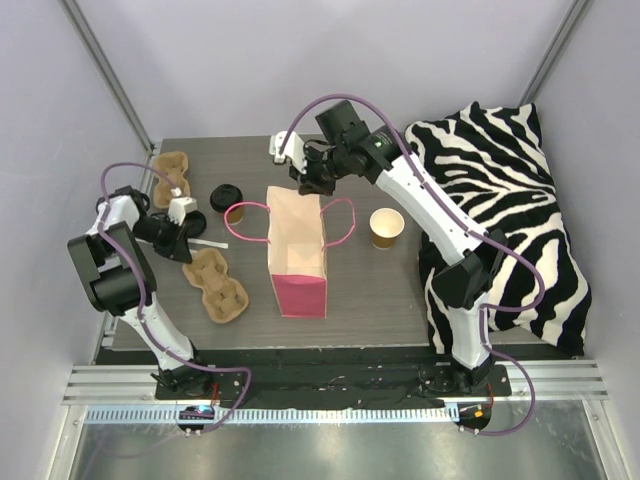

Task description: Pack the takeout coffee

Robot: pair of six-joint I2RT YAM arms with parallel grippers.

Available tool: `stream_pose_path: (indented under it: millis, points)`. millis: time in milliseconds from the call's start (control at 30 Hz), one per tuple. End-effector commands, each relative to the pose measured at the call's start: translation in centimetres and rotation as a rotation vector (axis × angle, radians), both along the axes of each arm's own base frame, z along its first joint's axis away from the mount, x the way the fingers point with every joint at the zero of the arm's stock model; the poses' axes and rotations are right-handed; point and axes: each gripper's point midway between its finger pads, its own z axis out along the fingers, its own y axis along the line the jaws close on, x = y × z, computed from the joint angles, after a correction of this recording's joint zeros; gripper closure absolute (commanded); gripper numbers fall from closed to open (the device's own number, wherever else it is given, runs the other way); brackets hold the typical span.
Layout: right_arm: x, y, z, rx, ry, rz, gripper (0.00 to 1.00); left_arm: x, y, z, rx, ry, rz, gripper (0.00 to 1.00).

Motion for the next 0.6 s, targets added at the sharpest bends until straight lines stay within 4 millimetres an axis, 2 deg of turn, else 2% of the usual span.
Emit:
stream_pose_path:
  millis: [0,67,233,267,300,367,400,467,500,567]
  points:
    - [-0.8,-1.0,4.7,0.083,-0.072,-0.018,0.99,0.3,-0.9,3.5,-0.037,-0.077,-0.024,0.94]
    - [-0.8,-1.5,5.2,0.091,-0.076,-0.031,0.99,0.6,-1.4,5.5,-0.055,-0.123,-0.016,1.0]
    - [-1.3,-2.5,6.2,0.102,-0.095,-0.055,0.99,1.3,-1.4,12.3,-0.029,-0.249,-0.007,1.0]
    - [-1.5,-2.9,7.2,0.117,-0.118,-0.062,0.99,1.3,-1.2,13.6,-0.021,-0.276,-0.003,1.0]
    - [-1.6,-3.0,6.9,0.116,-0.11,-0.071,0.99,1.6,-1.2,16.0,-0.008,-0.333,-0.001,1.0]
    - [-1.7,-3.3,7.6,0.131,-0.127,-0.084,0.99,1.8,-0.8,18.5,-0.001,-0.381,0.033,1.0]
    - [-2.0,-3.7,7.8,0.132,-0.127,-0.1,0.99,2.0,-0.9,21.1,0.009,-0.436,0.037,1.0]
    - [-2.2,-4.0,8.0,0.137,-0.132,-0.108,0.99,2.0,-1.5,23.7,-0.013,-0.482,0.065,1.0]
    - [-2.5,-4.3,8.0,0.138,-0.128,-0.114,0.99,2.1,-1.8,26.3,-0.005,-0.554,0.079,1.0]
    - [-2.8,-4.5,8.2,0.148,-0.128,-0.12,0.99,2.2,-2.6,29.1,-0.054,-0.601,0.147,1.0]
